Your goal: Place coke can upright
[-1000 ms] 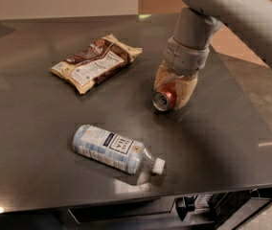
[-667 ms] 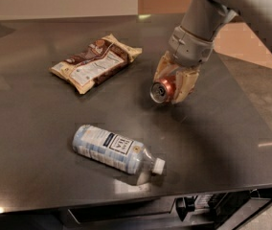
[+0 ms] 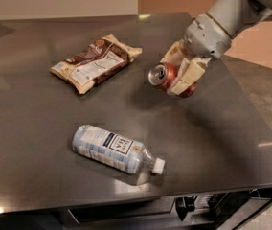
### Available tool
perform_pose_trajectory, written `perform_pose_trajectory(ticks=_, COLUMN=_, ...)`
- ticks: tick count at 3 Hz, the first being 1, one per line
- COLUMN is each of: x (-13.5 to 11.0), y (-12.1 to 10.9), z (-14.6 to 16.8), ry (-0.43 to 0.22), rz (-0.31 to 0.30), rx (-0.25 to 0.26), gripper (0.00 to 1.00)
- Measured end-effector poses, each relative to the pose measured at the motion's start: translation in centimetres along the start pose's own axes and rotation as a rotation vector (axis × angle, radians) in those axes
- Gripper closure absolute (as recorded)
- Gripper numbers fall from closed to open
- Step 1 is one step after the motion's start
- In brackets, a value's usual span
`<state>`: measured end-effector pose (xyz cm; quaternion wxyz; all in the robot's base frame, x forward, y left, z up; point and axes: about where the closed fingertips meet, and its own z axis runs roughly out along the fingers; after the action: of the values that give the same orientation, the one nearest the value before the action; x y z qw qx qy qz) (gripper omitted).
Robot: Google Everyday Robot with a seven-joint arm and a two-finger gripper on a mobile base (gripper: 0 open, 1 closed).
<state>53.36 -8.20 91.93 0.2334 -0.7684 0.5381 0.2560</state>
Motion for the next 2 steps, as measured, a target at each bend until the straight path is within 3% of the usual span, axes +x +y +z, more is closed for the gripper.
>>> perform_pose_trajectory(ticks=2, x=-1.31, y=1.78, z=-0.69, ry=-0.324, rz=0.188, rx=0.047, gripper=1.0)
